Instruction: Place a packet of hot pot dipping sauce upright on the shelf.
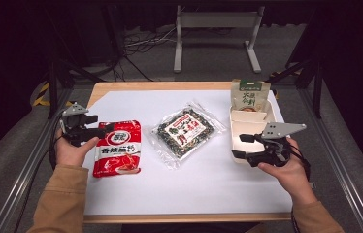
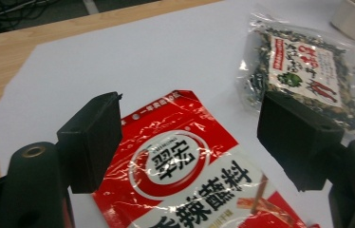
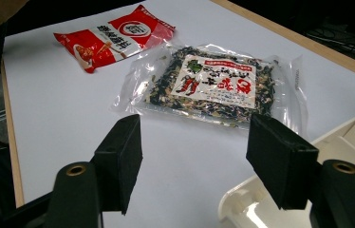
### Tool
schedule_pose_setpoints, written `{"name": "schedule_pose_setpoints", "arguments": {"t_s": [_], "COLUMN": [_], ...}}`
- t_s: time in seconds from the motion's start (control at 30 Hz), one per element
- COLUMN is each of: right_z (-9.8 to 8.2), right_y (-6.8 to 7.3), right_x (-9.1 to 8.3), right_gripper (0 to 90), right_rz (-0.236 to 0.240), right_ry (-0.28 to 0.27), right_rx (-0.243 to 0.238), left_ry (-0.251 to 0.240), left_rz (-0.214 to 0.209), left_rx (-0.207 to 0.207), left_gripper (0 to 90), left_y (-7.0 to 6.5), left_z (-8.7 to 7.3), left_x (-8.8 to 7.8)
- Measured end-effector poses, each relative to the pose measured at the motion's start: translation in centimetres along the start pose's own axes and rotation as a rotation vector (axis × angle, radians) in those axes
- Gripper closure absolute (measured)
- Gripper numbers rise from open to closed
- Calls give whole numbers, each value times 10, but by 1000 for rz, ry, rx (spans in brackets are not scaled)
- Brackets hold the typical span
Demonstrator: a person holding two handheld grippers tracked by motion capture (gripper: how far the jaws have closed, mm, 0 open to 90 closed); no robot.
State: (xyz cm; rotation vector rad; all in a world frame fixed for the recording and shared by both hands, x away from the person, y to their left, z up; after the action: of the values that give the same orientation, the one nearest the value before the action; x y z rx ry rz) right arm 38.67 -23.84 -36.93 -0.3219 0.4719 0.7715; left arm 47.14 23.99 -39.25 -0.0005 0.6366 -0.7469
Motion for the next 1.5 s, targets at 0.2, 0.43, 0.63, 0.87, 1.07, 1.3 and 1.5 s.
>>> {"name": "schedule_pose_setpoints", "arguments": {"t_s": [0.2, 0.43, 0.63, 0.87, 1.07, 1.3, 1.5], "right_z": [-4, -6, -7, -9, -12, -16, -19], "right_y": [5, 10, 10, 11, 13, 16, 17], "right_x": [8, 12, 11, 7, 7, 7, 7], "right_gripper": [365, 364, 362, 361, 360, 358, 357], "right_rz": [16, 23, 24, 19, 18, 22, 23], "right_ry": [12, 18, 11, 7, 11, 20, 24], "right_rx": [-8, -15, -11, -1, 1, 2, 8], "left_ry": [-31, -36, 9, 21, 22, 36, 29], "left_rz": [61, 104, 132, 121, 104, 46, 11], "left_rx": [0, -15, -72, -110, -150, -207, -227], "left_gripper": [255, 274, 357, 348, 395, 449, 466], "left_y": [19, 36, 55, 70, 83, 97, 103], "left_z": [0, 0, -8, -15, -22, -35, -41], "left_x": [2, 10, 15, 22, 28, 40, 45]}}
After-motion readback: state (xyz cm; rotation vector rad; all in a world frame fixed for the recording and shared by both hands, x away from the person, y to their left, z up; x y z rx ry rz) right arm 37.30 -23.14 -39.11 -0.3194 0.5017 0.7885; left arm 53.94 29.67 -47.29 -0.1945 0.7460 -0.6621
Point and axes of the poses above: each handheld gripper's, and its own axes: x roughly forward along the jaws, z roughly out of its top, y roughly to its left, the point moved 6 cm from there along x, roughly forward along the jaws, and after that the axes turned 11 degrees about -z, right-handed, at the moved point
